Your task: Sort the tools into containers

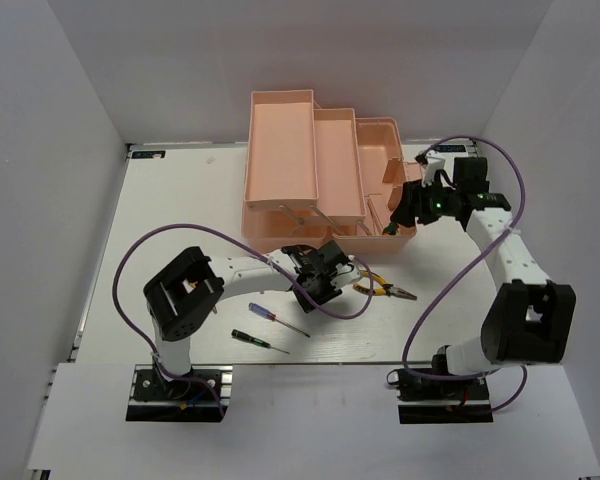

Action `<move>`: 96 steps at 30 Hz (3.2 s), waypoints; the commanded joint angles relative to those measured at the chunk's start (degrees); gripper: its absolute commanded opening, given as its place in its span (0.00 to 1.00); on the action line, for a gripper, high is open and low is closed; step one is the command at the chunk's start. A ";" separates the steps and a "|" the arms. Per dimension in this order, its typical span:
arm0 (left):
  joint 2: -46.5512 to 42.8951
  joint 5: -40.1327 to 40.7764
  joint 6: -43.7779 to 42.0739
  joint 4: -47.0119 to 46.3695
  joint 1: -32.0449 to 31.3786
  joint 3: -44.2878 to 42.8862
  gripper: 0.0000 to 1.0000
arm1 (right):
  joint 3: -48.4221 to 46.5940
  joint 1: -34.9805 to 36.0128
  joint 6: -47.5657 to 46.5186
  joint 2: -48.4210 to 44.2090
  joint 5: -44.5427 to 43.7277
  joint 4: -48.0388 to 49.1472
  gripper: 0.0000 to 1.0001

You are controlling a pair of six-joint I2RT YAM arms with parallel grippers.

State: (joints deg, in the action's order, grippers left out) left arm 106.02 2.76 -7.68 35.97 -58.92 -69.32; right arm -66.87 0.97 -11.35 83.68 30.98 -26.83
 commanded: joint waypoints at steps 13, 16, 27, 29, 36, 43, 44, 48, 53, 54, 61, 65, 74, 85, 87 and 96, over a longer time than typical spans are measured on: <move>-9.51 -15.77 -0.06 -1.77 -2.78 -18.82 0.00 | 13.69 -4.57 -3.59 -14.50 -4.96 -3.67 0.00; -7.41 -12.71 0.64 -4.50 -1.73 -25.94 0.00 | 14.84 -6.15 -1.75 -16.87 -11.18 -2.45 0.00; 16.31 7.68 1.18 -8.19 1.87 -57.31 0.00 | 18.09 -10.46 -3.22 -19.78 3.43 -4.36 0.22; 18.69 9.01 1.18 -8.19 2.92 -59.43 0.00 | 18.27 -10.73 -4.81 -19.96 7.05 -5.25 0.40; 21.86 10.16 1.70 -9.86 4.69 -59.44 0.26 | 19.06 -10.73 -16.85 -20.75 18.67 -9.64 0.62; 21.34 7.35 2.23 -11.62 5.83 -59.44 0.73 | 22.04 -9.85 -27.93 -20.05 23.33 -9.91 0.56; 21.34 7.34 2.76 -11.62 5.83 -59.44 0.75 | 22.31 -9.68 -30.19 -19.96 23.60 -9.65 0.56; 20.03 6.29 2.76 -11.62 5.83 -59.44 0.81 | 24.15 -8.88 -33.56 -19.35 22.37 -8.94 0.54; 11.87 5.77 3.90 -13.72 5.83 -52.43 0.75 | 24.86 -5.30 -34.97 -17.94 21.67 -7.81 0.48; 6.19 6.28 3.90 -15.47 5.83 -49.54 0.72 | 25.03 -4.58 -34.88 -17.68 19.75 -5.97 0.48; -24.24 5.05 7.41 -24.01 5.13 -6.52 0.34 | 27.22 6.13 -31.91 -14.51 8.25 1.75 0.46; -38.23 7.86 11.10 -20.77 5.13 8.65 0.72 | 30.83 10.01 -26.80 -13.81 -0.29 10.82 0.50; -49.94 12.87 15.94 -14.26 5.13 20.54 0.82 | 29.35 13.79 -19.67 -7.75 -12.26 16.20 0.53; -49.42 14.98 16.47 -11.88 5.13 21.68 0.82 | 27.67 16.08 -19.49 -1.95 -12.70 13.12 0.51; -49.42 15.86 16.47 -11.27 5.13 21.68 0.82 | 27.76 16.69 -20.02 -1.15 -13.93 12.86 0.49; -48.36 20.78 19.11 -9.60 5.13 22.91 0.80 | 28.46 17.48 -22.39 -0.01 -14.20 10.66 0.22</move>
State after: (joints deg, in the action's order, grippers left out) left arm 57.43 20.69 9.89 25.06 -53.71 -47.48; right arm -38.22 17.82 -32.56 82.50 16.82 -13.10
